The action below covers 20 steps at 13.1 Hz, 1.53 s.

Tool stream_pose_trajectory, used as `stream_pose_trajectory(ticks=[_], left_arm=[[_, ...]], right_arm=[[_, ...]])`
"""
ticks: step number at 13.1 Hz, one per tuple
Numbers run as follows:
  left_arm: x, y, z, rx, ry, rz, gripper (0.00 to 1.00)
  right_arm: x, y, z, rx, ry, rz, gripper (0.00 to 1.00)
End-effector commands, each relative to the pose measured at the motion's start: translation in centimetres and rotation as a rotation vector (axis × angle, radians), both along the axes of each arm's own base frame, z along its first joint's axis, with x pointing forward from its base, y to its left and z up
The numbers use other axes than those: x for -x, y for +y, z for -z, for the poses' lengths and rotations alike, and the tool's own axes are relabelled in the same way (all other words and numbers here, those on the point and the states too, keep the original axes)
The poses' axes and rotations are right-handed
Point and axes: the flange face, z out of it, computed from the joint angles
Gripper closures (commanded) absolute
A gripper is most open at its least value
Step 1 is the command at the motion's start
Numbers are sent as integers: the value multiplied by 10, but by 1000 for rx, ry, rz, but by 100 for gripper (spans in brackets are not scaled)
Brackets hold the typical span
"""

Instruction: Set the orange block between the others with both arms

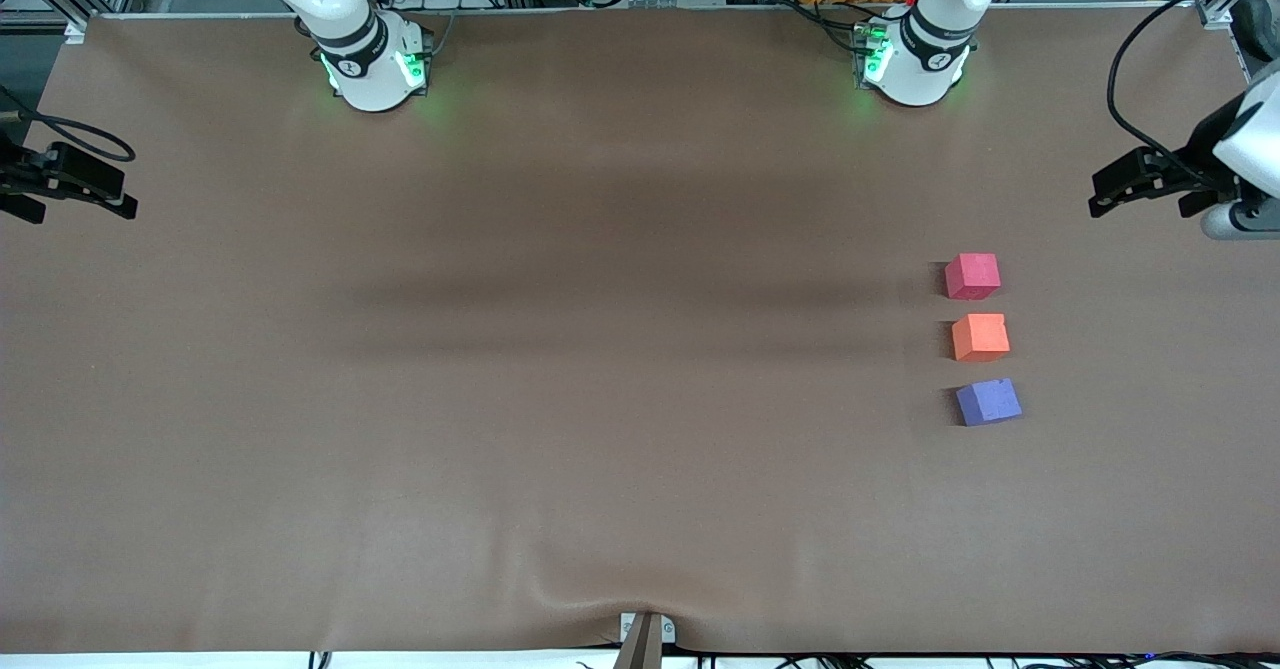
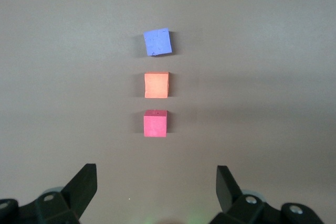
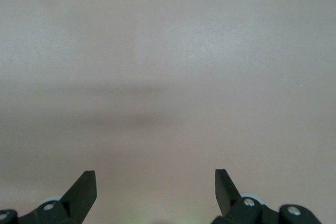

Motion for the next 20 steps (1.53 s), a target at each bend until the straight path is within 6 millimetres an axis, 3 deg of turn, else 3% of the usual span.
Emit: stream_pose_trajectory(ticks=[1,9,20], left_arm=[[9,-2,-6,-34,-31,21,0],[10,-3,-11,-23,-38,8,0],[8,-1,-27,-23,-11,3,0]], right_arm=[[0,1,-2,-11,-2,15,0],[-1,-2,-6,-11,-25,17,0],[-1,22,-1,-25,-5,-23,0]])
